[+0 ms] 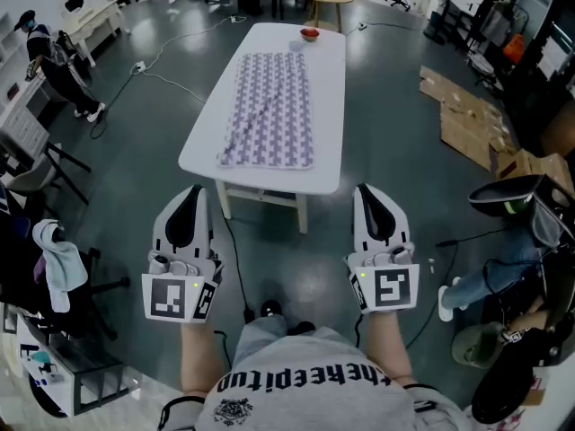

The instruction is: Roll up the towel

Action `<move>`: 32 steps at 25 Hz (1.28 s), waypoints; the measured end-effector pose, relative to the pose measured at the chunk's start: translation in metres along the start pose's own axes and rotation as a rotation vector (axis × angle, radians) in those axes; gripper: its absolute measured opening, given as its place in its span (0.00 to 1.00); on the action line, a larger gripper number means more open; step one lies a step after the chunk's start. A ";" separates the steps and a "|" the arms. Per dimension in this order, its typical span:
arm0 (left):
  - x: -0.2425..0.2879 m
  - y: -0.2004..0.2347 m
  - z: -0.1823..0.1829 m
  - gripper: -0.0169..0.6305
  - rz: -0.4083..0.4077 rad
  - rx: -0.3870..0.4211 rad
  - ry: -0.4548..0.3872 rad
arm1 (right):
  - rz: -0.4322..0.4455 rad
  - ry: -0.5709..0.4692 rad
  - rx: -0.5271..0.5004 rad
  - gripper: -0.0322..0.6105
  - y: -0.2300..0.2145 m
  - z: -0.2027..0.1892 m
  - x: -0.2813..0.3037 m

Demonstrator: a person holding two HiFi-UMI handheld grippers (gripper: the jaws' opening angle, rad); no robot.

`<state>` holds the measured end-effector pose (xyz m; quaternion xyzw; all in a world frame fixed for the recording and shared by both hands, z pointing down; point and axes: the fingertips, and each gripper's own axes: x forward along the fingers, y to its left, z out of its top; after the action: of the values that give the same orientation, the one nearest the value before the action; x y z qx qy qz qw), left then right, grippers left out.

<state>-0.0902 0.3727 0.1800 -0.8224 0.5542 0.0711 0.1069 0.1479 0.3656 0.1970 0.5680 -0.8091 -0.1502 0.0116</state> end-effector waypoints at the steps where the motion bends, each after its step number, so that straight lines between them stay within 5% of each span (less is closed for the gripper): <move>1: 0.003 0.003 -0.001 0.03 -0.004 0.009 0.001 | -0.007 -0.006 0.001 0.05 0.000 0.000 0.004; 21: 0.053 0.091 -0.019 0.03 -0.040 0.011 -0.033 | -0.030 -0.045 0.020 0.05 0.039 -0.004 0.093; 32: 0.095 0.110 -0.042 0.03 -0.053 0.003 -0.018 | -0.041 -0.032 0.039 0.05 0.026 -0.024 0.136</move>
<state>-0.1567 0.2374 0.1876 -0.8360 0.5313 0.0750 0.1151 0.0803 0.2429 0.2062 0.5820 -0.8002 -0.1439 -0.0155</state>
